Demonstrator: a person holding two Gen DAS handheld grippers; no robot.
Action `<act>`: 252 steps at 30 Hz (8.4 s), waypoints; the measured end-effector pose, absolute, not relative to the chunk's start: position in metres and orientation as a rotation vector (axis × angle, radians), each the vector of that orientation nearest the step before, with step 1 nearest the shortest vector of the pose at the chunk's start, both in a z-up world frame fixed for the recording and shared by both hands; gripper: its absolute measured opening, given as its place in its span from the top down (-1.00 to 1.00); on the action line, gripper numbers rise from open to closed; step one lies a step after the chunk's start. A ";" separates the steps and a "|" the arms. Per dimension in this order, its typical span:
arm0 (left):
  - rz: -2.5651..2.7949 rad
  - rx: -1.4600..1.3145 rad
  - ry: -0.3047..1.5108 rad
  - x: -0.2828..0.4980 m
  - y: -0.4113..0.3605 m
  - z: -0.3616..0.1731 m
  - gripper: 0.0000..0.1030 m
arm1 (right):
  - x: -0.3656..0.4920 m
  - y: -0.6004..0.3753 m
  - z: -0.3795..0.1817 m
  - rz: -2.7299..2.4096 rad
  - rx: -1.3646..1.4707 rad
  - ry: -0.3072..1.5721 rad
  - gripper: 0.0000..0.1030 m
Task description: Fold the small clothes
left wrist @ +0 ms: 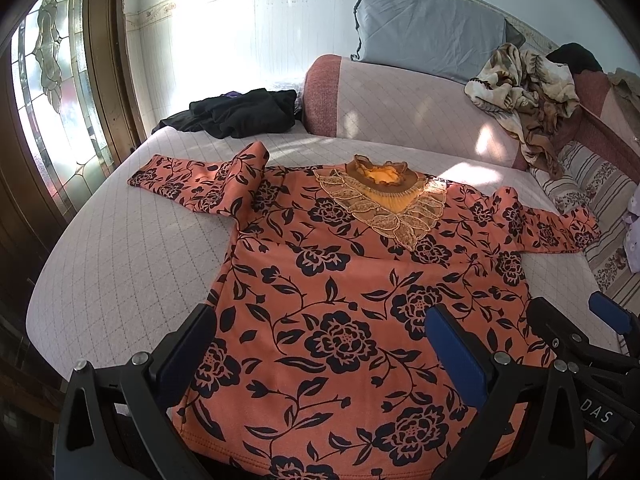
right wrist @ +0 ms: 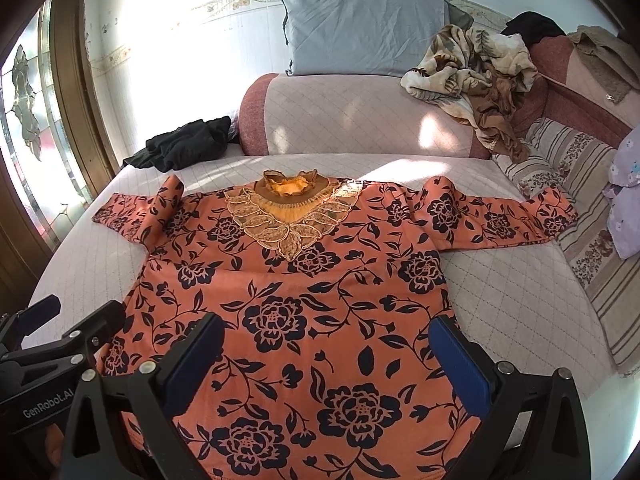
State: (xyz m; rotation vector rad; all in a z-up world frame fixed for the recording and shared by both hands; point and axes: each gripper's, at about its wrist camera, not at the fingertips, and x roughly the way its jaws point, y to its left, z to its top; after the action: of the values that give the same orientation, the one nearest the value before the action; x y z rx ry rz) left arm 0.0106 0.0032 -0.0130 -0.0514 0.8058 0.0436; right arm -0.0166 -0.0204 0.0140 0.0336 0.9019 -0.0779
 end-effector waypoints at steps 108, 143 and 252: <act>-0.058 -0.439 0.758 0.164 0.136 -0.039 -1.00 | 0.156 -0.172 -0.076 0.172 0.486 0.904 -0.99; 0.103 -0.587 0.996 0.206 0.109 -0.105 0.87 | 0.148 -0.206 -0.103 0.247 0.644 0.846 -0.99; -0.312 -0.001 1.018 0.228 -0.089 -0.087 0.01 | 0.132 -0.259 -0.096 0.130 0.880 0.759 -1.00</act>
State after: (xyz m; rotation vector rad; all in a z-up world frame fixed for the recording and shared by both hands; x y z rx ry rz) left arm 0.2277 -0.0889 -0.0866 -0.0007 1.0177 -0.3119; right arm 0.1318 -0.2594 -0.0961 0.8802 0.7594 0.1295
